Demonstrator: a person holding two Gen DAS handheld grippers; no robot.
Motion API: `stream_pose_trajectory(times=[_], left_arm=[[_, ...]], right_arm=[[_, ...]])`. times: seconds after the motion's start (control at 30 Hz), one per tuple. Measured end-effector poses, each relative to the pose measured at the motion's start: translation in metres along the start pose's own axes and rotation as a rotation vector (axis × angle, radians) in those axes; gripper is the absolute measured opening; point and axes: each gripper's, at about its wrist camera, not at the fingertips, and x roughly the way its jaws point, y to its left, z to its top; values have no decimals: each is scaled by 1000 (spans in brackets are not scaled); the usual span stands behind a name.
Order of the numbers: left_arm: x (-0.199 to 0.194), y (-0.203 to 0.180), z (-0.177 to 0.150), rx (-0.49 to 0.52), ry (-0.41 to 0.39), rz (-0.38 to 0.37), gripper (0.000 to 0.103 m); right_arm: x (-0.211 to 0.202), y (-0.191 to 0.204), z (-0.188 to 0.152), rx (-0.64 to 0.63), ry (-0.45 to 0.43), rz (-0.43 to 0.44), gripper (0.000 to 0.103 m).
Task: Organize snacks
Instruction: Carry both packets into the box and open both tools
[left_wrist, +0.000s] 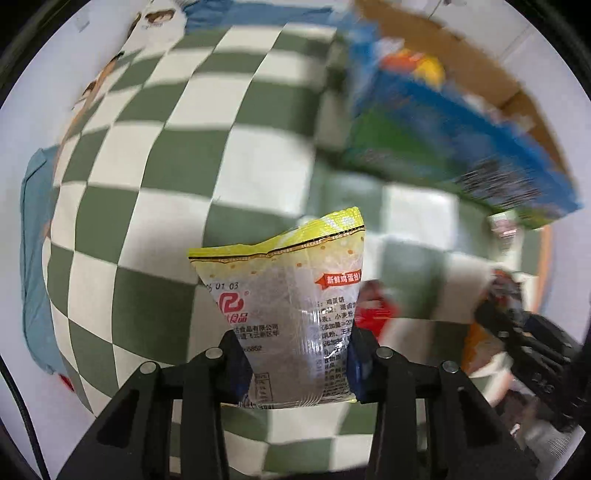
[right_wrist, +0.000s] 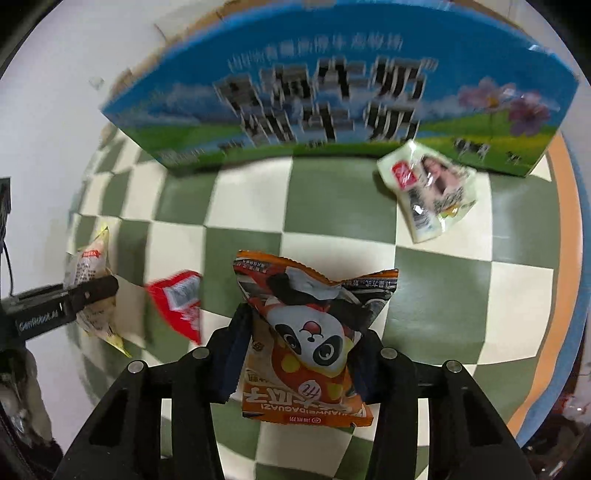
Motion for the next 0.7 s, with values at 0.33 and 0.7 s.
stream_pose_trajectory(times=[0.33,0.7], left_arm=[[-84,-115,86,125,-157,-198,37],[5,-182,207,120,47,-188,37]], right_arm=[[-129,-13,64,-53,-168,144,50],[-136,-87,193,-36,-176,67,50]])
